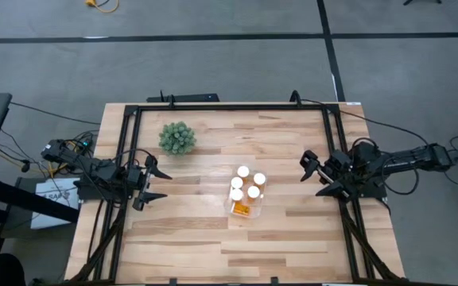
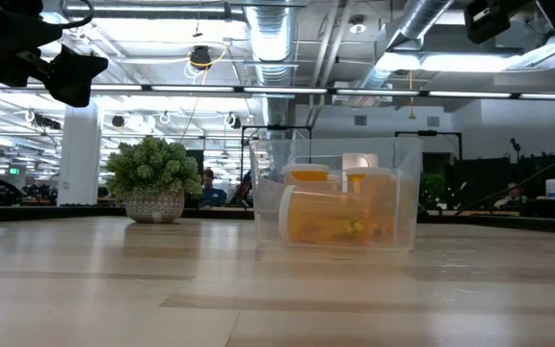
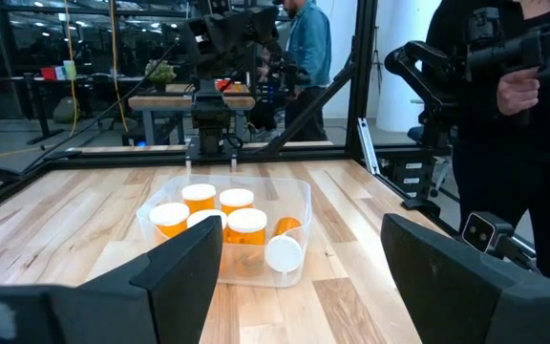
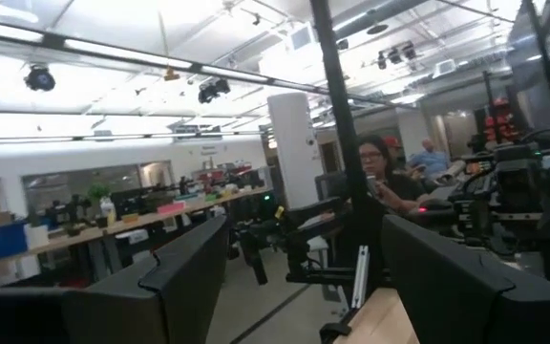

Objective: Pick and place pill bottles into a basket
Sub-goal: Return to Home Position

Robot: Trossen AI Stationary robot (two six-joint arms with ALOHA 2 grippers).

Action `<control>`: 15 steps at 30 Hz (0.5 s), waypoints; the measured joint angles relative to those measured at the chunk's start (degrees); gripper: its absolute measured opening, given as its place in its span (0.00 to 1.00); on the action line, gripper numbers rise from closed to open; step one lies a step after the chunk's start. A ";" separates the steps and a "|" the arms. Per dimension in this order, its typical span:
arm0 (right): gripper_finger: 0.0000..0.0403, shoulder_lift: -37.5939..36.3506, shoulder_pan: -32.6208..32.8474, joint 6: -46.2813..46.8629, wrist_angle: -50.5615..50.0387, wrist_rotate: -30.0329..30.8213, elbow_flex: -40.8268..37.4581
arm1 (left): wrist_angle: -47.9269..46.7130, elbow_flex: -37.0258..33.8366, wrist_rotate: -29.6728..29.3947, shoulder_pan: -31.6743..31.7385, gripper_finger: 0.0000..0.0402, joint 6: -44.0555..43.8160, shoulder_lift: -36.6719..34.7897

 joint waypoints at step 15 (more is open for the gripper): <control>0.67 -0.57 0.09 5.89 13.33 -0.81 -8.39 | 0.00 0.00 0.00 0.00 0.69 -0.01 0.02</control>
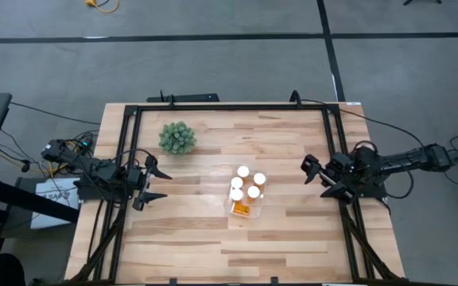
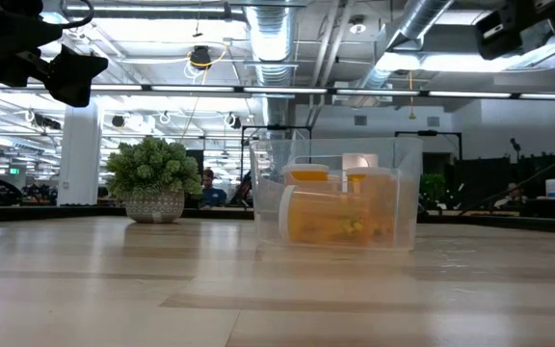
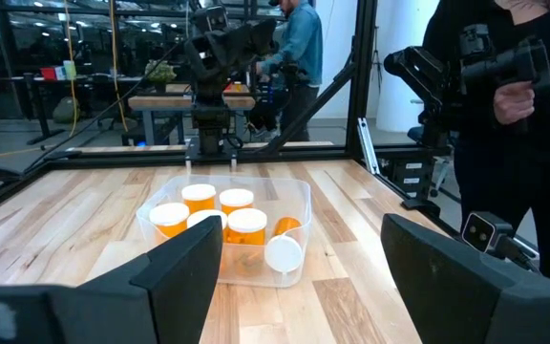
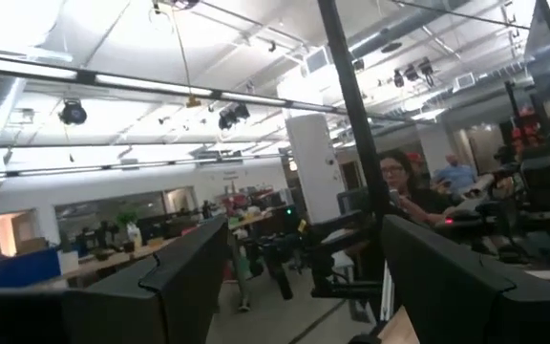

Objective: Pick and place pill bottles into a basket
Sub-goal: Return to Home Position

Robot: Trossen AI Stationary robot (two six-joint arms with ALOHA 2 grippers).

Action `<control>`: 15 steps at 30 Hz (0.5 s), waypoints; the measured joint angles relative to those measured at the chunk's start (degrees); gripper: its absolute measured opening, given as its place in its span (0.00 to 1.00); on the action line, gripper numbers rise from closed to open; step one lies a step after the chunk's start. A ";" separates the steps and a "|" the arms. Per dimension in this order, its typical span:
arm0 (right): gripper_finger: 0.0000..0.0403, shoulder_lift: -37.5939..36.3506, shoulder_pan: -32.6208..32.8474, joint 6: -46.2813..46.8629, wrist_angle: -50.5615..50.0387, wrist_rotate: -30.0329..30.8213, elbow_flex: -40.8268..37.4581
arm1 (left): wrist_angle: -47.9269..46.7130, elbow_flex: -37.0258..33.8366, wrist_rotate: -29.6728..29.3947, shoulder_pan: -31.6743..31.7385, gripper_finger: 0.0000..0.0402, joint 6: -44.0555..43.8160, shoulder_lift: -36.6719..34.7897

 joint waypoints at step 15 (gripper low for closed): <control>0.67 -0.87 0.79 -7.78 -10.06 -0.13 0.00 | 0.00 0.01 0.00 0.00 0.69 0.01 -0.01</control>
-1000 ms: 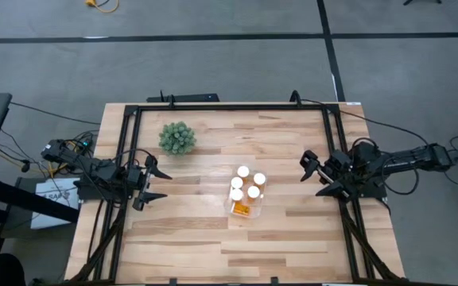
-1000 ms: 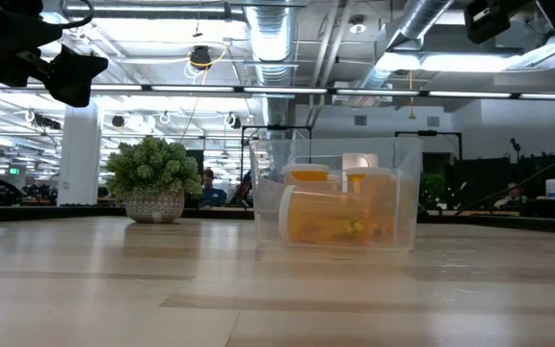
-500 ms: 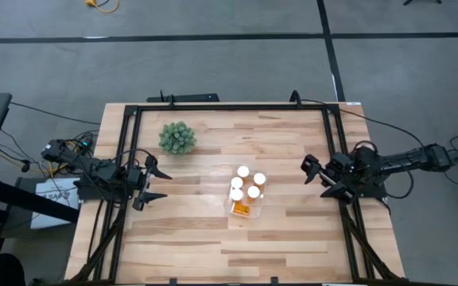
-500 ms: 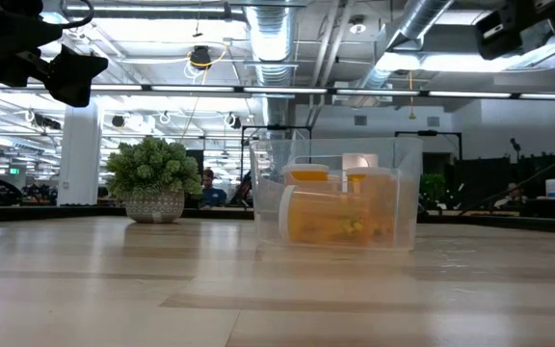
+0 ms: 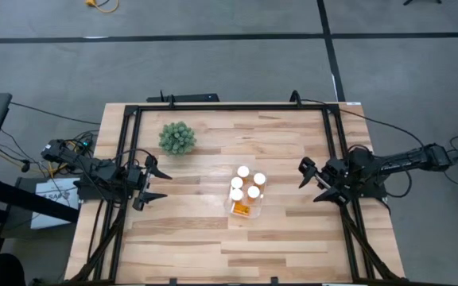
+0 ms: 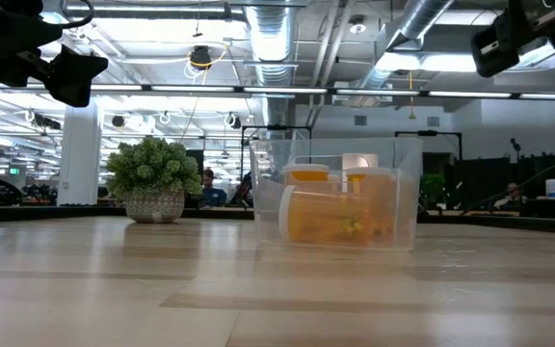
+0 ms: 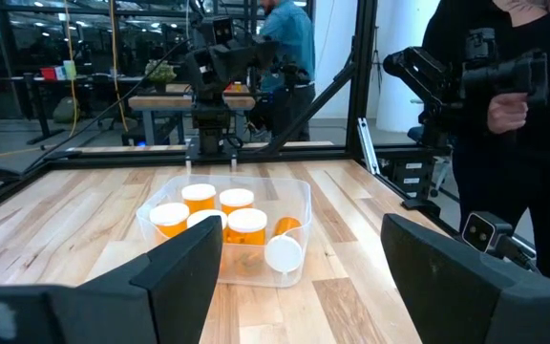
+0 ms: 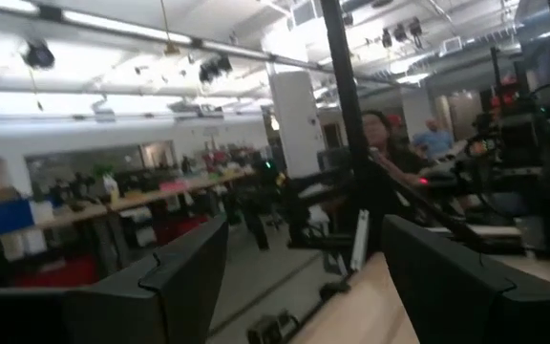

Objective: Pick and place pill bottles into a basket
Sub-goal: Return to Home Position

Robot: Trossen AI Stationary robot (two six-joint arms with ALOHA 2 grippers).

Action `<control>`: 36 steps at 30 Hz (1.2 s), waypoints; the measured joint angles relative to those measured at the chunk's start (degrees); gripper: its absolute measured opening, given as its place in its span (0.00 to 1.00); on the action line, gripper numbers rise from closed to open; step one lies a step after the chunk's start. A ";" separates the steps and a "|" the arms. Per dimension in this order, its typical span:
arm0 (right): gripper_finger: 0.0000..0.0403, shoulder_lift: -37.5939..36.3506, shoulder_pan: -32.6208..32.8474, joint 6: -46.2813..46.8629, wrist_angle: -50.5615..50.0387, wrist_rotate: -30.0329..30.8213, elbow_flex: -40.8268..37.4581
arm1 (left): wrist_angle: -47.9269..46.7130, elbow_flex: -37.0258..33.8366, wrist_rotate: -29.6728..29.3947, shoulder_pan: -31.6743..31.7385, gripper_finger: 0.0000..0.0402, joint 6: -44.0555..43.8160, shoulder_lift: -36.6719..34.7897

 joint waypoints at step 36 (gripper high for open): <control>0.67 -0.02 -1.49 -14.19 -10.38 7.50 0.31 | 0.00 -0.02 -0.02 0.00 0.69 -0.02 0.02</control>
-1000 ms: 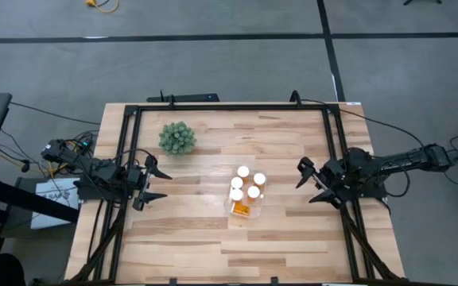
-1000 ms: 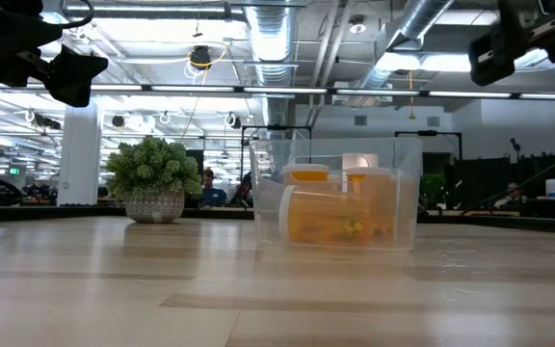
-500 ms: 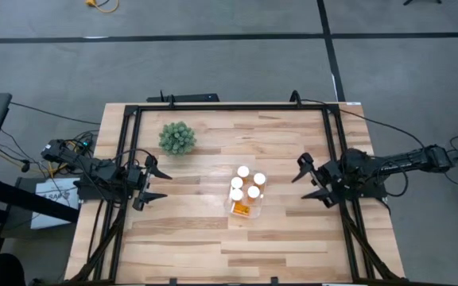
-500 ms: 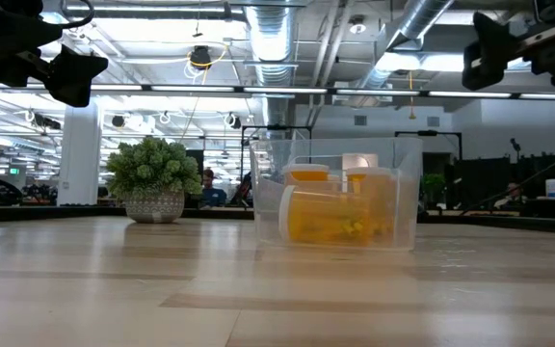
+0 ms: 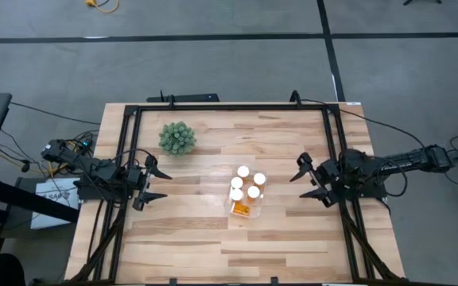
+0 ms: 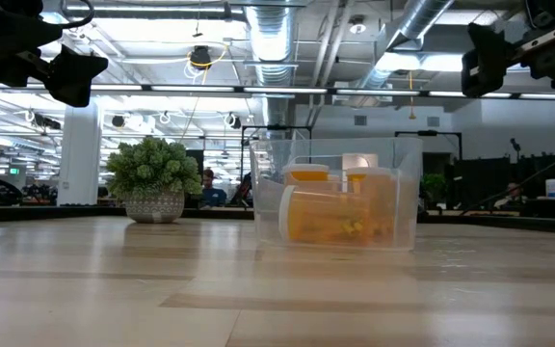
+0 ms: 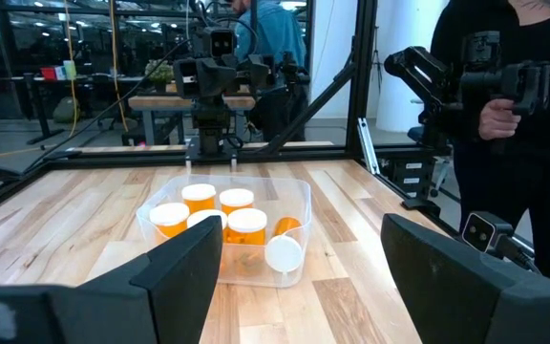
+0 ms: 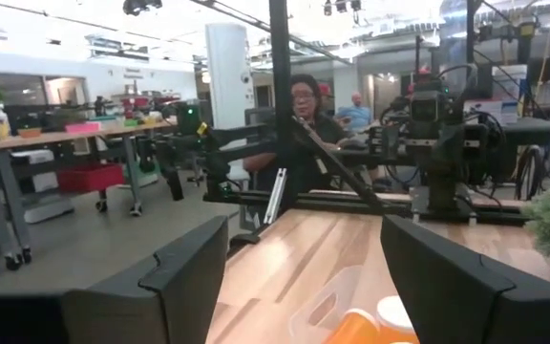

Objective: Pick and place pill bottles into a basket
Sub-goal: Return to Home Position

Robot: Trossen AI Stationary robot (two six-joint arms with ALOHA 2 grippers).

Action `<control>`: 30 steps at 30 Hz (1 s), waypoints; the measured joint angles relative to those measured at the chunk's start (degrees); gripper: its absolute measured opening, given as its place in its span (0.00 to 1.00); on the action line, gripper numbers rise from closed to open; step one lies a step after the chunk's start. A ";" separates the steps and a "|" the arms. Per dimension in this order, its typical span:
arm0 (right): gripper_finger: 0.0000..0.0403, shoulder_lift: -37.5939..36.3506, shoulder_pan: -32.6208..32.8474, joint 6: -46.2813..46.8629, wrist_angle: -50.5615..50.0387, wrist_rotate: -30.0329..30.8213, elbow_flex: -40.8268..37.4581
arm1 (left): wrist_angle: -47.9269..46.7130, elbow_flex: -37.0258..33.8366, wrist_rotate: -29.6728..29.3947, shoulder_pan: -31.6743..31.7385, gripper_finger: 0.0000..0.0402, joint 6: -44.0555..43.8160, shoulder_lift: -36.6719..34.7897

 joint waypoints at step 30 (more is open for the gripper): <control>0.67 -24.51 0.00 3.91 -26.59 5.58 4.66 | 0.00 0.02 0.02 -0.02 0.69 0.02 -0.02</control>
